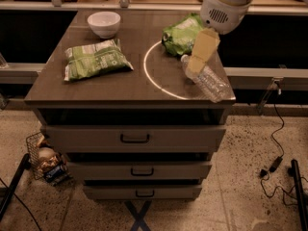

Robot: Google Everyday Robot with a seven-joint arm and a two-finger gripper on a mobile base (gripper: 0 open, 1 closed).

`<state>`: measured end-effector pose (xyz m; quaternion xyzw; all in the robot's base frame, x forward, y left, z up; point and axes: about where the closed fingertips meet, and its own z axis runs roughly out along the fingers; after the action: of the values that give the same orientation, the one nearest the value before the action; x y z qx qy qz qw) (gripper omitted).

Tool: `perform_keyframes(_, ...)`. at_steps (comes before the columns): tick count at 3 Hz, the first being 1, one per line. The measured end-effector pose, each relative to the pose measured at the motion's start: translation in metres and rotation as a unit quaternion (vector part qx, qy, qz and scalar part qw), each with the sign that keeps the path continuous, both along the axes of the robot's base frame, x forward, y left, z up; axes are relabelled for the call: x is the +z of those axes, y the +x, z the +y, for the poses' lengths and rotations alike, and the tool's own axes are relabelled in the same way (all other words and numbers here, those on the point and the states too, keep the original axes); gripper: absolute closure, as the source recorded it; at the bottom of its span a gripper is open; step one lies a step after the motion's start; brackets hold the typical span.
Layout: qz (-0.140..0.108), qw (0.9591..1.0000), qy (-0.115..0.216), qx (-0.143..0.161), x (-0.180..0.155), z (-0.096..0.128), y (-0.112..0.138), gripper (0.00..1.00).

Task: Place water bottle upright

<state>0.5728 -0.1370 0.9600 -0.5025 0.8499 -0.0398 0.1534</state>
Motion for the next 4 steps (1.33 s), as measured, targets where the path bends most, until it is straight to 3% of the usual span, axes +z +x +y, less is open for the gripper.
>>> perform_keyframes(1,0.005,0.9965,-0.003,-0.084,-0.015,0.001,0.030,0.00)
perform_keyframes(2,0.016,0.9895,-0.005,-0.144,-0.033,0.001,0.048,0.00)
perform_keyframes(3,0.044,0.9803,-0.013,-0.192,-0.069,0.007,0.067,0.00)
perform_keyframes(4,0.056,0.9768,-0.013,-0.206,-0.088,0.014,0.077,0.00)
